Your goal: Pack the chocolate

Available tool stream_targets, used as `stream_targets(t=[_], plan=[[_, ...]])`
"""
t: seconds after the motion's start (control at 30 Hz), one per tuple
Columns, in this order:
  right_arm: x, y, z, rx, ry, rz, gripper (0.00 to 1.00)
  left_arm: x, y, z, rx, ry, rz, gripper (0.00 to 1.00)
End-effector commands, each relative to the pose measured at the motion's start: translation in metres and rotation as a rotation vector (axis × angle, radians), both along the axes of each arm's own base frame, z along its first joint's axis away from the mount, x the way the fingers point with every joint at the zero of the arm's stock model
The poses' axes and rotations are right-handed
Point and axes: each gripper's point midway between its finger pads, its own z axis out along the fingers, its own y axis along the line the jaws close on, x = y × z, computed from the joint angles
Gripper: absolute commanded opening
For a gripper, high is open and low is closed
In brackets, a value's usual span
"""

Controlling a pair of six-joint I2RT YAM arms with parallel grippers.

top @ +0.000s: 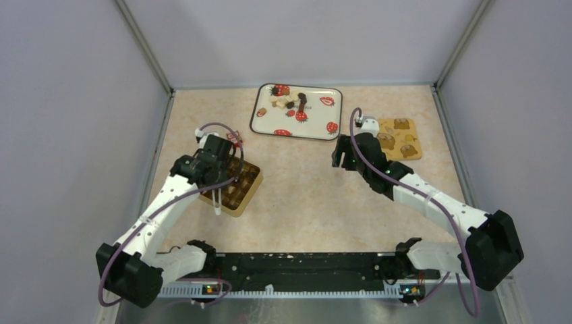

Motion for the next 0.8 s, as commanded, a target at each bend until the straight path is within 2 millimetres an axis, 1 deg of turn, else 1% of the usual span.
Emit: stream_targets(t=[0.0, 0.17, 0.23, 0.33, 0.4, 0.47, 0.53, 0.57, 0.63, 0.67, 0.7, 0.77], plan=[[0.001, 0.004, 0.015, 0.025, -0.048, 0.011, 0.68, 0.011, 0.003, 0.002, 0.008, -0.042, 0.034, 0.36], [0.002, 0.004, 0.017, 0.026, -0.048, 0.01, 0.68, 0.01, 0.002, 0.004, 0.002, -0.048, 0.03, 0.39], [0.002, 0.004, 0.016, 0.026, -0.048, 0.01, 0.68, 0.01, 0.002, 0.004, 0.0, -0.051, 0.03, 0.42], [0.001, 0.005, 0.015, 0.025, -0.044, 0.012, 0.68, 0.011, 0.003, 0.005, 0.001, -0.056, 0.033, 0.42], [0.001, 0.005, 0.015, 0.025, -0.045, 0.013, 0.68, 0.01, 0.004, 0.007, 0.005, -0.058, 0.033, 0.4], [0.002, 0.005, 0.016, 0.026, -0.046, 0.012, 0.68, 0.01, 0.006, 0.009, 0.011, -0.061, 0.038, 0.34], [0.002, 0.005, 0.016, 0.027, -0.047, 0.01, 0.68, 0.011, 0.005, 0.019, 0.004, -0.077, 0.038, 0.26], [0.002, 0.005, 0.017, 0.029, -0.049, 0.008, 0.68, 0.012, 0.003, 0.026, -0.008, -0.091, 0.033, 0.22], [0.002, 0.004, 0.018, 0.03, -0.051, 0.004, 0.68, 0.018, -0.003, 0.044, -0.041, -0.133, 0.01, 0.16], [0.002, 0.004, 0.018, 0.032, -0.052, 0.003, 0.68, 0.023, -0.007, 0.056, -0.063, -0.166, -0.008, 0.13], [0.002, 0.005, 0.018, 0.033, -0.053, 0.004, 0.68, 0.025, -0.012, 0.06, -0.079, -0.173, -0.038, 0.11], [0.003, 0.004, 0.017, 0.035, -0.051, 0.001, 0.68, 0.037, -0.026, 0.075, -0.125, -0.217, -0.098, 0.09]])
